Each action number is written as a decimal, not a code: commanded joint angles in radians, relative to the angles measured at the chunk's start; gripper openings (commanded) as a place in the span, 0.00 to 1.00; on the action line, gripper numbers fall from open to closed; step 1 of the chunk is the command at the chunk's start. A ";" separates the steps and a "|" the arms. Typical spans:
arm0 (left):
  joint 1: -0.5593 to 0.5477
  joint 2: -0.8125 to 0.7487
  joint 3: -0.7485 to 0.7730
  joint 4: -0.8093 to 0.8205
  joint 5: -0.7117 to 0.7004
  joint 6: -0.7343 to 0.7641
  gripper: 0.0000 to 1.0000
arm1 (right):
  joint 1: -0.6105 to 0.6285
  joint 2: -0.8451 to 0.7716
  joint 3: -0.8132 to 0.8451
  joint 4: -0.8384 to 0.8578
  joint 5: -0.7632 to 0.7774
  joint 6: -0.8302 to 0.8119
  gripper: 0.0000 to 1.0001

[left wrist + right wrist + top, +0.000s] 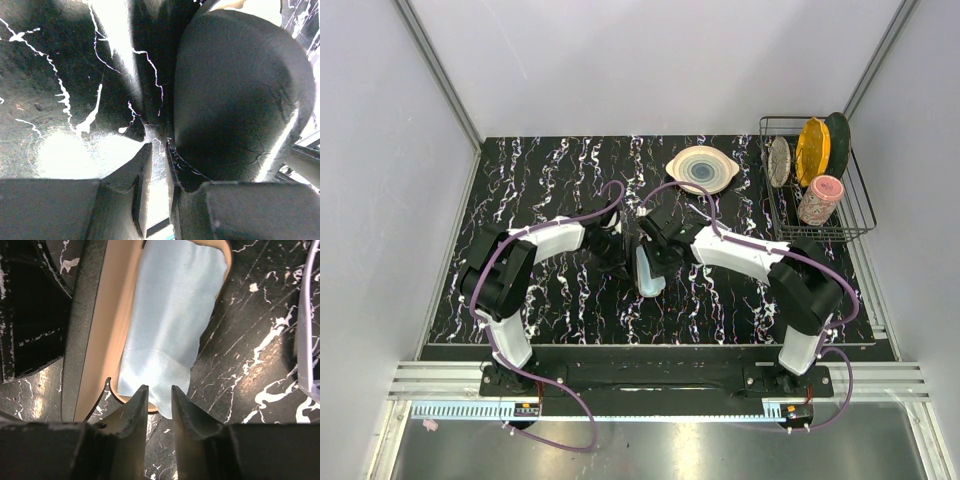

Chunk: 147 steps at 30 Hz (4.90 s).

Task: Organize the sunglasses
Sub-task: Smooth out the glasses cleaning cloth from the sunglasses case.

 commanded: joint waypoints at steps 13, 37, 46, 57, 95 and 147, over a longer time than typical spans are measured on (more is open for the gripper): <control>-0.015 -0.012 0.028 0.003 -0.006 -0.019 0.21 | -0.035 -0.057 -0.017 -0.043 -0.013 0.069 0.38; -0.018 -0.018 0.019 -0.002 -0.015 -0.028 0.21 | -0.043 -0.101 -0.034 -0.005 -0.024 0.085 0.34; -0.018 -0.014 0.025 0.000 -0.013 -0.030 0.21 | -0.043 -0.109 -0.020 0.030 -0.108 0.005 0.40; -0.019 -0.006 0.033 -0.010 -0.017 -0.027 0.20 | -0.043 -0.020 -0.050 0.121 -0.375 -0.014 0.37; -0.028 -0.015 0.032 -0.017 -0.017 -0.037 0.21 | -0.043 0.143 -0.056 0.147 -0.334 -0.003 0.11; -0.056 0.025 0.055 -0.028 0.010 -0.056 0.20 | -0.182 -0.023 -0.451 0.903 -0.687 0.255 0.00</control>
